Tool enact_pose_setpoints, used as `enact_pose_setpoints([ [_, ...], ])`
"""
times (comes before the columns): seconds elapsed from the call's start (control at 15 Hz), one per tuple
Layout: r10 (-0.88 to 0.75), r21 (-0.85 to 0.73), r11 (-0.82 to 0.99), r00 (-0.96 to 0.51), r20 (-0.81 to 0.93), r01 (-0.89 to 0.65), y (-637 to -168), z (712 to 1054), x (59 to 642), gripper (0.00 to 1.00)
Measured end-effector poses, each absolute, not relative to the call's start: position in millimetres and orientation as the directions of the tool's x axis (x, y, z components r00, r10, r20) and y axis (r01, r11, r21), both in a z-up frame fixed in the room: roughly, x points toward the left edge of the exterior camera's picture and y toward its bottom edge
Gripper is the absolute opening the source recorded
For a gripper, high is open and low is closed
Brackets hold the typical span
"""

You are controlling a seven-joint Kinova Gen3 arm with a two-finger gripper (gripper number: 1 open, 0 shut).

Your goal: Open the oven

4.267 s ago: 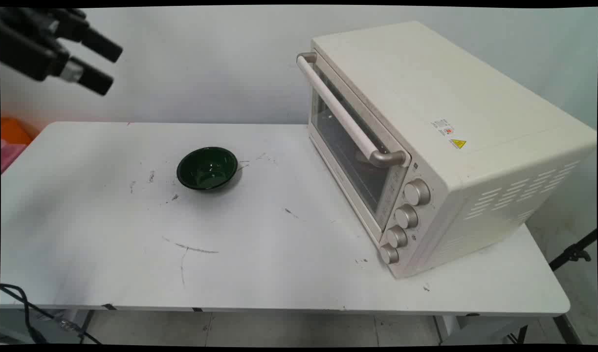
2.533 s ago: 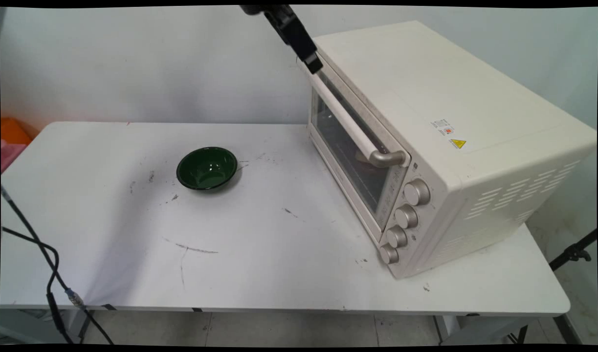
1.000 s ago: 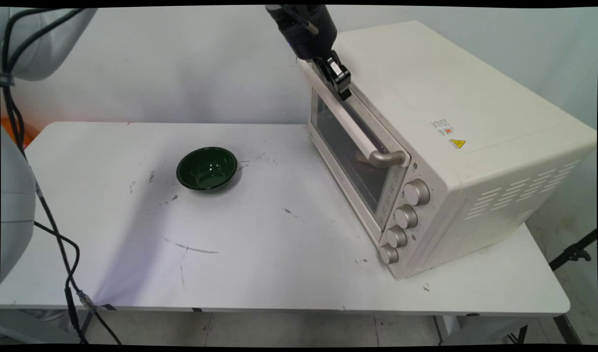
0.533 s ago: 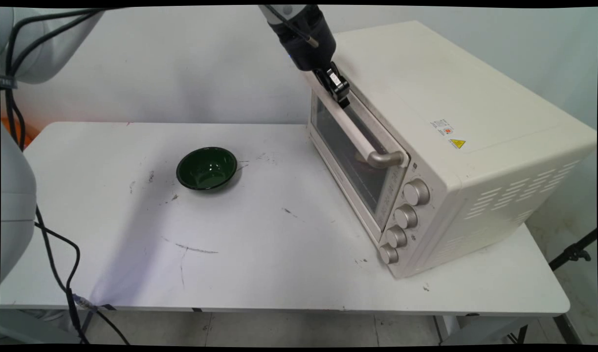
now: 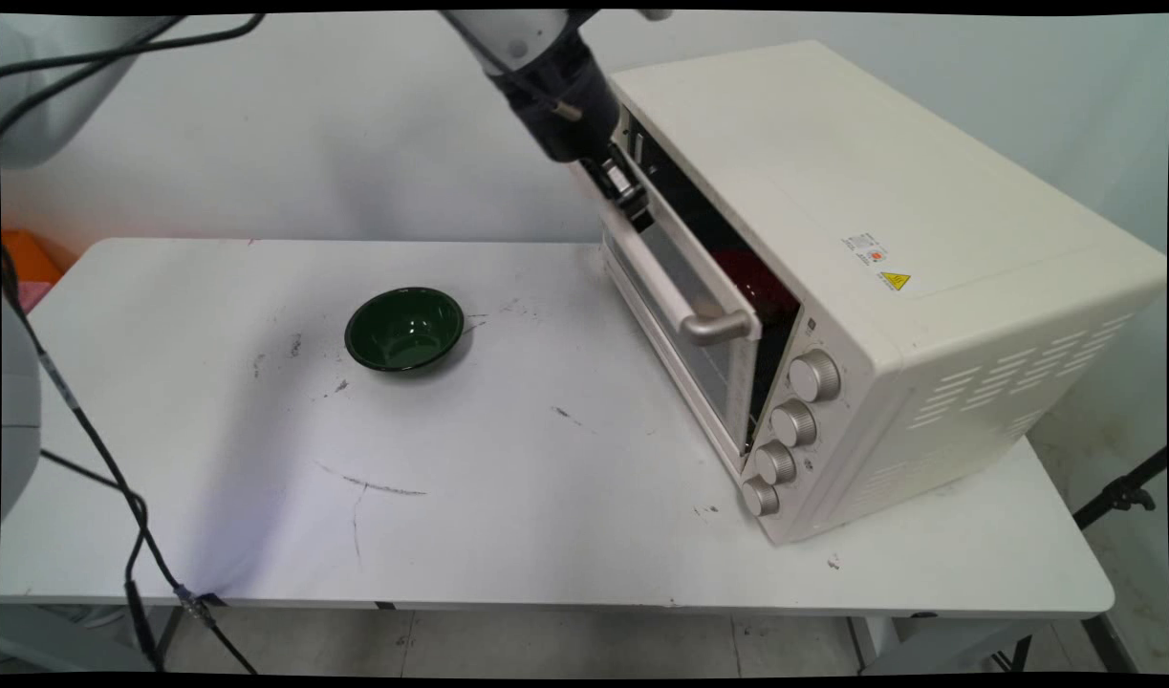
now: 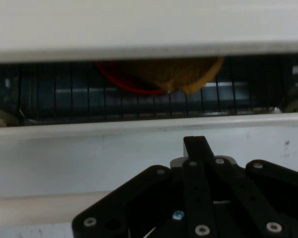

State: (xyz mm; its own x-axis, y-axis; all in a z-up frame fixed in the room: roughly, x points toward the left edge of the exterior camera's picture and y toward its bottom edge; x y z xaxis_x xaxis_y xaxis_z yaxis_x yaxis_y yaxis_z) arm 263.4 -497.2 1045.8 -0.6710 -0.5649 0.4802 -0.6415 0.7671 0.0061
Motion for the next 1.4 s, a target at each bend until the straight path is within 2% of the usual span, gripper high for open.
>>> enact_pose_setpoints([
  [0.6,-0.509,-0.032,0.803,-0.712,0.484,-0.595,-447.2,1019.8,309.1,0.0],
  [1.4,-0.414,-0.095,0.84,-0.745,0.523,-0.533,-409.4,967.4,366.0,0.0],
])
